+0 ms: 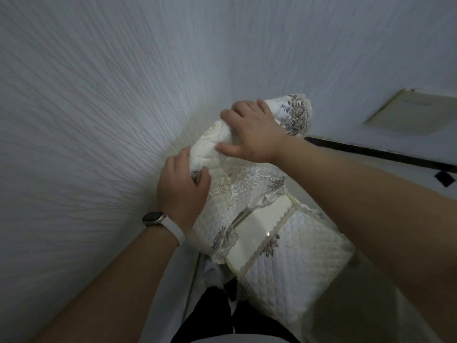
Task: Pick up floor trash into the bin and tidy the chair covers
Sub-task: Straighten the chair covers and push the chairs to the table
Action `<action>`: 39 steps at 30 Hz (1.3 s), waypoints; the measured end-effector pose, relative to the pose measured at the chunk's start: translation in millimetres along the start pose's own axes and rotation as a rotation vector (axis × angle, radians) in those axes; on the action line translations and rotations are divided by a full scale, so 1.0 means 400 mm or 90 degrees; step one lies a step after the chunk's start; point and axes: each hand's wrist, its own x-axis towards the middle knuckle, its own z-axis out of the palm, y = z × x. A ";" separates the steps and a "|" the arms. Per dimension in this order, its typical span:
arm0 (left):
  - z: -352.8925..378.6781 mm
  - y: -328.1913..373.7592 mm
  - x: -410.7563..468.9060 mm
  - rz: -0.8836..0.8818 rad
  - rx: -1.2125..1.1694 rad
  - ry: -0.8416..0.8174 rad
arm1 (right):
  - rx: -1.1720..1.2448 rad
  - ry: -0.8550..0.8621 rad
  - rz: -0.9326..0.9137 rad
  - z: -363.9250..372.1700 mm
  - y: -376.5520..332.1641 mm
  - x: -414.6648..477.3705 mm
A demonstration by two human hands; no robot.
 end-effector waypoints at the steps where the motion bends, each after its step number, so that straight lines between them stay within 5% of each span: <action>1: -0.002 0.004 -0.013 0.000 0.001 -0.004 | 0.004 0.007 -0.002 0.002 -0.003 -0.014; 23: -0.042 0.087 -0.293 -0.006 -0.046 -0.113 | 0.033 0.011 0.026 -0.017 -0.074 -0.347; 39: -0.115 0.000 -0.422 -0.013 -0.067 -0.113 | 0.027 -0.058 0.048 -0.006 -0.251 -0.397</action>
